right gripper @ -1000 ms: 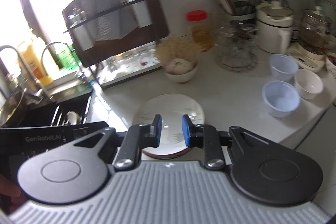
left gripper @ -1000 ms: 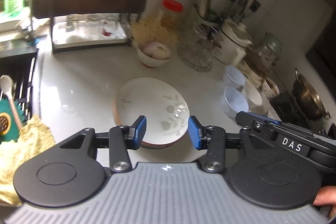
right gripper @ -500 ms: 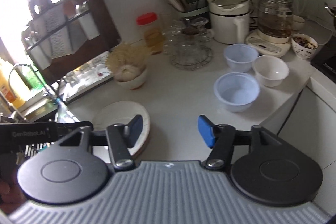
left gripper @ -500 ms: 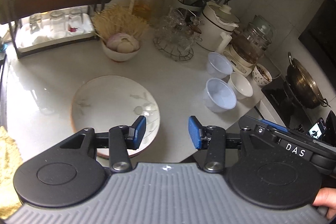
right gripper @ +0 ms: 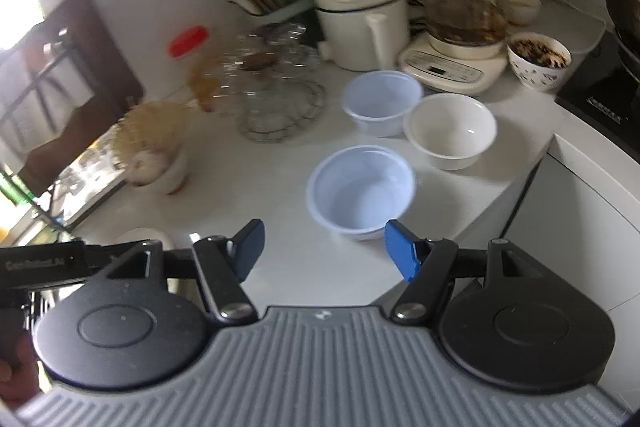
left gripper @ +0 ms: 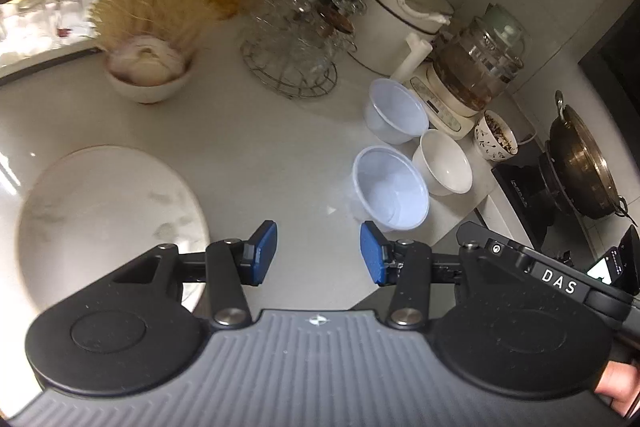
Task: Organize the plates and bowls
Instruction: 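Move the left gripper to the translucent plastic bowl near the kettle, then grasp the rim of the translucent plastic bowl with the left gripper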
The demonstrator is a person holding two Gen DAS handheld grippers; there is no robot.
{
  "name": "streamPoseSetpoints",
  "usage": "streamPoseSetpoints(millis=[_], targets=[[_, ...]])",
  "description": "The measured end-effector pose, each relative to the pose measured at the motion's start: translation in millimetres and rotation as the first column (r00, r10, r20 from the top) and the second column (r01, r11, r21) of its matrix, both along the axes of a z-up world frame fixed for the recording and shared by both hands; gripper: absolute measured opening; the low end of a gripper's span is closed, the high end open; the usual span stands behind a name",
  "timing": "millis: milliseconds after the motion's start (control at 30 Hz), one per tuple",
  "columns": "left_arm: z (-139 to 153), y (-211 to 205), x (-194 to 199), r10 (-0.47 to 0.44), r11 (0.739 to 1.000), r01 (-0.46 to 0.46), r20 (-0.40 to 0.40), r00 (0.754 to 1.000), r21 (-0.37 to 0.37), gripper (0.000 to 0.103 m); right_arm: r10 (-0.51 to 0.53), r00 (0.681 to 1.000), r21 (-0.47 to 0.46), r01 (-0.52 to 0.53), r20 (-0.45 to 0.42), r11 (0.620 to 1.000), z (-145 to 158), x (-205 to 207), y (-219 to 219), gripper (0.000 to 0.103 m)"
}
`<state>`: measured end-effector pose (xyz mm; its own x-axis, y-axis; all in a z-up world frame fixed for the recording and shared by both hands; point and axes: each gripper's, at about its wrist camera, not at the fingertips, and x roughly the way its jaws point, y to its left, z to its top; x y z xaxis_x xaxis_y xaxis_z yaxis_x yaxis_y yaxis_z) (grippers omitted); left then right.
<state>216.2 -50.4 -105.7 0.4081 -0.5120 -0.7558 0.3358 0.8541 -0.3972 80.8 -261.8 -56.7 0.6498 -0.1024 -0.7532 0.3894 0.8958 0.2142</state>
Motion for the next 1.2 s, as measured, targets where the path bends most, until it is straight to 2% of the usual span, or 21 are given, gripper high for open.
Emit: streamPoseSetpoints(millis=[167,300,467,533,667,1033,1200], targets=[[-26,-38,30,0.006,1.0,-0.006,-0.065,0.998,0.0,0.052,-0.019,0.998,0.038,0.021,-0.054,0.999,-24,25,-40,0.068],[-46,-66,53,0.024,1.0,-0.023,-0.102,0.995,0.007,0.052,0.011,0.996,0.066,-0.006,-0.084,0.998,-42,44,-65,0.067],[-69,-92,75,0.047,0.999,-0.047,-0.16,0.986,0.004,0.052,0.055,0.991,0.109,-0.041,-0.125,0.993,-65,67,-86,0.057],[-78,-101,84,0.052,0.999,-0.053,-0.179,0.982,0.002,0.052,0.066,0.987,0.124,-0.048,-0.145,0.991,-74,76,-93,0.05],[-92,-116,96,0.06,0.998,-0.058,-0.2,0.978,0.015,0.05,0.095,0.98,0.141,-0.07,-0.176,0.987,-88,90,-102,0.043],[-113,-133,110,0.092,0.996,-0.089,-0.24,0.966,0.023,0.011,0.172,0.961,0.186,-0.132,-0.219,0.974,-111,116,-109,0.01],[-107,-134,111,0.08,0.997,-0.081,-0.23,0.97,0.005,0.007,0.188,0.958,0.187,-0.148,-0.216,0.971,-109,118,-109,0.01]])
